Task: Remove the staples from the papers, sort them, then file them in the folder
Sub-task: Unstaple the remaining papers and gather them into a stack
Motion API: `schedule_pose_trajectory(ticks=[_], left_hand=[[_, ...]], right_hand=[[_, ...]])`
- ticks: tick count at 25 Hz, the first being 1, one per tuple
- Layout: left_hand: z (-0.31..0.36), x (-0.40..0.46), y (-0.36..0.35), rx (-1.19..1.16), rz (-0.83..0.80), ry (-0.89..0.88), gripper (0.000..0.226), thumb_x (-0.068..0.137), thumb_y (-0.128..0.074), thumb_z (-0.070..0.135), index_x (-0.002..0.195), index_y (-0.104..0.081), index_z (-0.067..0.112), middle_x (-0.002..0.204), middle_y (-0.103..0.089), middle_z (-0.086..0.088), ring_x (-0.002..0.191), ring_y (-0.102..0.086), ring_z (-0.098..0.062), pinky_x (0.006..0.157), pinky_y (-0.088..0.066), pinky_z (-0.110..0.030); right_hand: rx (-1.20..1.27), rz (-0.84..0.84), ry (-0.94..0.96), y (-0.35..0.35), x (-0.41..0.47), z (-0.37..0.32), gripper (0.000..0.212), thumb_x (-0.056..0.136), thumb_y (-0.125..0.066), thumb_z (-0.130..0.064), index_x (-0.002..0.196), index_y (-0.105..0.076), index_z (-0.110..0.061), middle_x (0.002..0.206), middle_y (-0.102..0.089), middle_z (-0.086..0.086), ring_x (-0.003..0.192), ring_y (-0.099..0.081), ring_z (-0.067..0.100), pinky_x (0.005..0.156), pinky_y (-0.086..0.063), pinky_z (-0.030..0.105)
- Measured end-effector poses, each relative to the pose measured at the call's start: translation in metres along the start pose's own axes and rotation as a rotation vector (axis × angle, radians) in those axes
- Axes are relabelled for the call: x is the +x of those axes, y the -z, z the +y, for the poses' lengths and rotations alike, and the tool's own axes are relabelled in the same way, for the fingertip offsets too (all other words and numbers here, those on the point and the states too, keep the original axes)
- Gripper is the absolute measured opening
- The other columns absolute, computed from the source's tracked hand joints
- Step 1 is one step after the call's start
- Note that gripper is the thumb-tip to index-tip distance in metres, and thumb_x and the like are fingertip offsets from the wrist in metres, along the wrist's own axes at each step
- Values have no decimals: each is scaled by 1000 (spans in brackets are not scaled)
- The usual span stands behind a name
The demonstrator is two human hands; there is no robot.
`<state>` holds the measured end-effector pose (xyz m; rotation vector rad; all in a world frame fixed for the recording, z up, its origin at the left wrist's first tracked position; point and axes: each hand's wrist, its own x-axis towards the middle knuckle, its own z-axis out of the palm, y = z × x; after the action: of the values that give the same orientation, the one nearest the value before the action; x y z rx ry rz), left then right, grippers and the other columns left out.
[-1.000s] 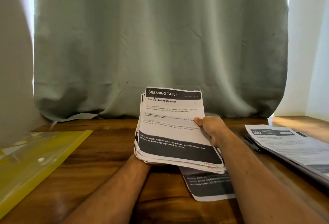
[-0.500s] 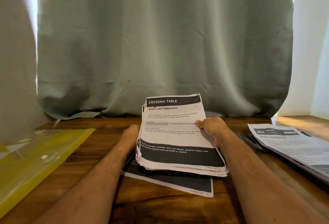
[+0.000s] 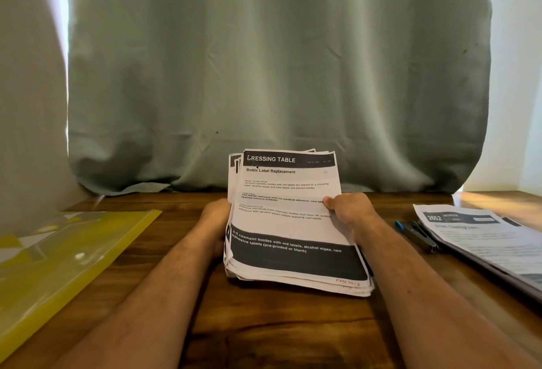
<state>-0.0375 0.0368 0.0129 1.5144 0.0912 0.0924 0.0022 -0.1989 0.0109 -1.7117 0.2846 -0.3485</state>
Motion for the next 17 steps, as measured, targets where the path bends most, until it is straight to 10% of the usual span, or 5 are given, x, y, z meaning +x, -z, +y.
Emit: schedule_pose_trajectory(ticks=[7, 10, 17], left_hand=[[0, 17, -7, -116, -32, 73, 35, 106, -40, 11, 78, -60, 2, 46, -64, -8, 34, -61, -19, 32, -43, -19], [-2, 22, -7, -194, -115, 152, 44, 106, -40, 44, 115, -68, 11, 88, -78, -14, 76, -75, -31, 63, -58, -38], [-11, 34, -8, -81, -163, 86, 35, 97, -50, -7, 127, -60, 6, 111, -74, -18, 93, -73, -38, 72, -62, -47]], right_hand=[[15, -3, -76, 2, -3, -1, 17, 94, -66, -18, 104, -58, -7, 97, -68, 8, 78, -67, 23, 62, -56, 33], [57, -5, -100, 1, -3, -1, 17, 93, -67, -16, 104, -60, -5, 101, -71, 12, 83, -70, 27, 70, -58, 37], [-321, -118, 21, 3, -8, -5, 29, 99, -58, -31, 112, -62, -5, 95, -67, 7, 77, -62, 17, 60, -45, 26]])
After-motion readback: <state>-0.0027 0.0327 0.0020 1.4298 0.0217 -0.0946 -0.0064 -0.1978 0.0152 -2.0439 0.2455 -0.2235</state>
